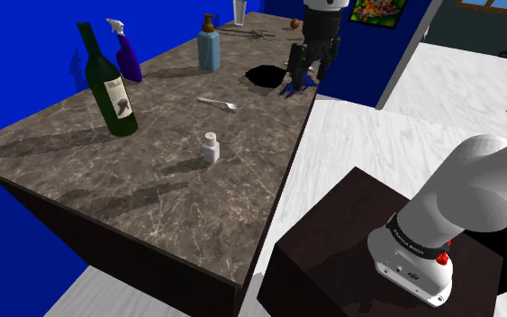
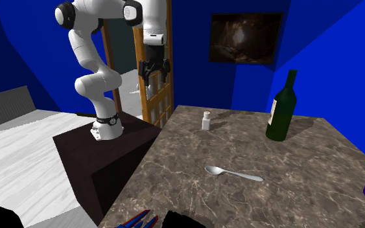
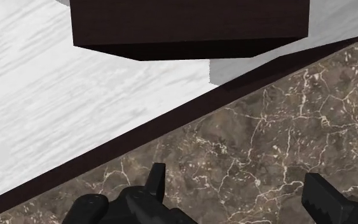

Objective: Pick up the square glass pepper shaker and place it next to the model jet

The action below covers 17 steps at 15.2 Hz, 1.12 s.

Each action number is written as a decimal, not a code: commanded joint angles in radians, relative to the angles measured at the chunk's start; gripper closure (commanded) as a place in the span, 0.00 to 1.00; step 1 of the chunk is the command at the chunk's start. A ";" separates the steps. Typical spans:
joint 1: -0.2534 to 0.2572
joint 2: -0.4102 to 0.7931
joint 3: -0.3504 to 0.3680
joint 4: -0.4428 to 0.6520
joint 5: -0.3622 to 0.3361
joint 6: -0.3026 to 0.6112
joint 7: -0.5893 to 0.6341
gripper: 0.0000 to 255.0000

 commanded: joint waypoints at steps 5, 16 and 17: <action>0.025 0.212 0.063 0.097 0.008 0.083 0.069 0.00; 0.087 0.627 0.143 0.379 -0.043 0.152 0.198 0.00; 0.095 0.666 0.147 0.412 -0.050 0.152 0.209 0.00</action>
